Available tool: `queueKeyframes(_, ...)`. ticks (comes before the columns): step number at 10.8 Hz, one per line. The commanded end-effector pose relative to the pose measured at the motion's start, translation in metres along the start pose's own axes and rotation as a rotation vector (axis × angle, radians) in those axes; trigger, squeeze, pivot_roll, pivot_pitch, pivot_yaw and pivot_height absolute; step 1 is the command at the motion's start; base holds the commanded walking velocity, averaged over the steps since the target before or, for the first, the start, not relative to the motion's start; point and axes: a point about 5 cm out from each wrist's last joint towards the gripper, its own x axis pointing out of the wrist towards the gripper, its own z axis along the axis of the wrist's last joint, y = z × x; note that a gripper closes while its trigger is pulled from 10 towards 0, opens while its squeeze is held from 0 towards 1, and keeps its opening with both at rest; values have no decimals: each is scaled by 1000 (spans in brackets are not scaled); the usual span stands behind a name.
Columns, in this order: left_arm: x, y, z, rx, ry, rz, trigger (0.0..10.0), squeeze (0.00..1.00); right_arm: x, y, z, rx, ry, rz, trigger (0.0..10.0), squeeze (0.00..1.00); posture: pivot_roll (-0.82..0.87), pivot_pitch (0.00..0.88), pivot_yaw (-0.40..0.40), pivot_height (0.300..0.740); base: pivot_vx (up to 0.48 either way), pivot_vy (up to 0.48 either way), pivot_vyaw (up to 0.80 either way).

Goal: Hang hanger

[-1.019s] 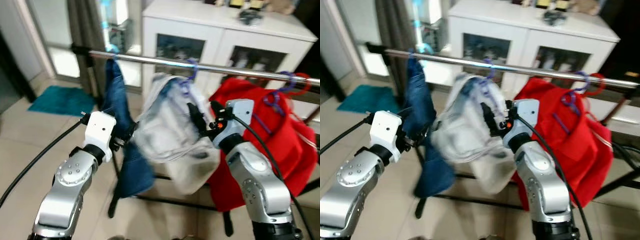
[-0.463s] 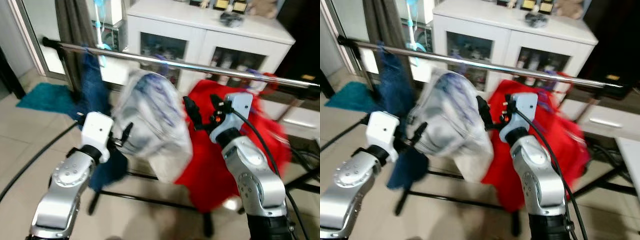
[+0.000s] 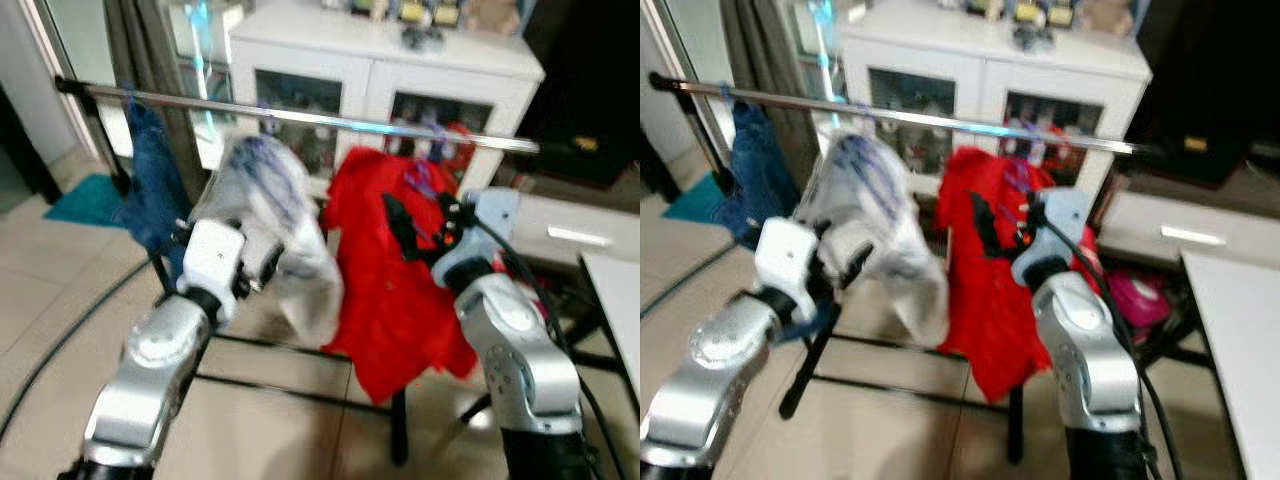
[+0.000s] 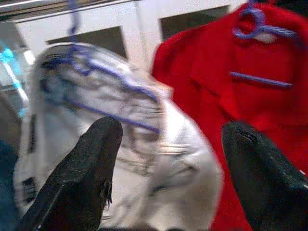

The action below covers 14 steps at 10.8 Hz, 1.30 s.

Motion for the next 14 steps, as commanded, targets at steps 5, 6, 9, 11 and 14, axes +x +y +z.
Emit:
queueKeyframes(5,-3,0,0,-20,-16,-9,10000,0,8,5,1,-5,4,49,10000,1000,-12,0,-56,740,0,0,0)
queueKeyframes(6,-3,2,-1,-20,-11,-16,10000,0,9,9,0,-12,13,87,10000,1000,-23,0,-40,740,0,0,0)
queueKeyframes(9,2,5,-2,-28,-12,-28,10000,0,-2,4,-6,-12,34,62,10000,1000,-36,0,-19,740,0,0,267)
queueKeyframes(11,3,6,-1,-24,-12,-25,10000,0,-3,-4,-7,21,34,14,10000,1000,-32,0,-22,740,0,461,0)
queueKeyframes(14,2,10,-2,-22,-4,-13,10000,0,0,5,-8,56,27,24,10000,1000,-22,0,-26,740,0,480,0)
